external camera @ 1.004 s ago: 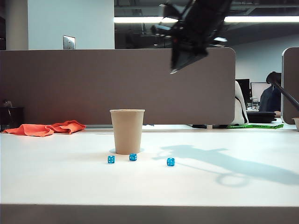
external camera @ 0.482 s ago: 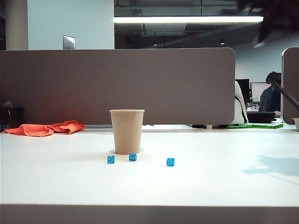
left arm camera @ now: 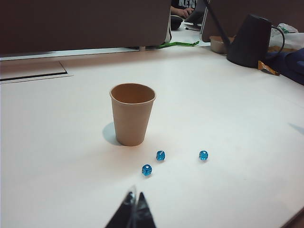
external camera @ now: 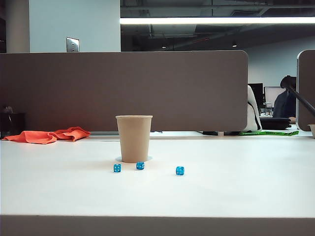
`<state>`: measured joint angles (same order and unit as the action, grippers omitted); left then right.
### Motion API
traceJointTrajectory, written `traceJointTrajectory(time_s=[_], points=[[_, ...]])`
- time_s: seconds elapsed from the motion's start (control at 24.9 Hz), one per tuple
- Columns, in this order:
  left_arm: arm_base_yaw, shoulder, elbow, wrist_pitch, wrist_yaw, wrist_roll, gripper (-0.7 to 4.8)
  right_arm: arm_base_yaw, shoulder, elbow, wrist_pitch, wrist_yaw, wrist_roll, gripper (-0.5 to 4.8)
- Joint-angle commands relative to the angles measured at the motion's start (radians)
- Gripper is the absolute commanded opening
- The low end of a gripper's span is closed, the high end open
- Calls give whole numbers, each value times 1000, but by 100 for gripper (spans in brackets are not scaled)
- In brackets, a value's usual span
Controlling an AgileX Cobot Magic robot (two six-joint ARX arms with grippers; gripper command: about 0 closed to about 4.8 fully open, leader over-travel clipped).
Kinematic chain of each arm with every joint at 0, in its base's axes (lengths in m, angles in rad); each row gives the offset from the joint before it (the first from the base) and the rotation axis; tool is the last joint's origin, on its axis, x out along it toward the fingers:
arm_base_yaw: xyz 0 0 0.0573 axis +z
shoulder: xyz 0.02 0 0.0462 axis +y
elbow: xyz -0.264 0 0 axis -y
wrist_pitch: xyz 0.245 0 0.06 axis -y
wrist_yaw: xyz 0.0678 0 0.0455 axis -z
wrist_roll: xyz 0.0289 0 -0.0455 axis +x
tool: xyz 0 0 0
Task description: Pick up the dice with a different color and drop it into the paper cup.
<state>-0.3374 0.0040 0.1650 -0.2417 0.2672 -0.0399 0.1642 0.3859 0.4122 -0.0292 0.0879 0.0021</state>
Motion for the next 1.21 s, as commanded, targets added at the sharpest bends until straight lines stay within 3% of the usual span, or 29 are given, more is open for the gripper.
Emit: traceJointTrajectory(time_s=[0.04,0.24,0.6,1.0,1.21], points=[[0,1,2,19,0,-2,-6,-63,-79,-30,-42,-99,-2,-5],[0,1,2,19,2,-2,-6,-162,-217,-105,-51,-201,-3,-5],[0,1,2,65,-2,-2,-6,-164,-382,-225,-49,-167,51,-6],[0,1,2,95,-4,-2,-6,-164,-388,-301,11,-76,97,-6],[0,1,2,187,-91,-2,-6,-164,-388,-382,88,-59,99,-6]])
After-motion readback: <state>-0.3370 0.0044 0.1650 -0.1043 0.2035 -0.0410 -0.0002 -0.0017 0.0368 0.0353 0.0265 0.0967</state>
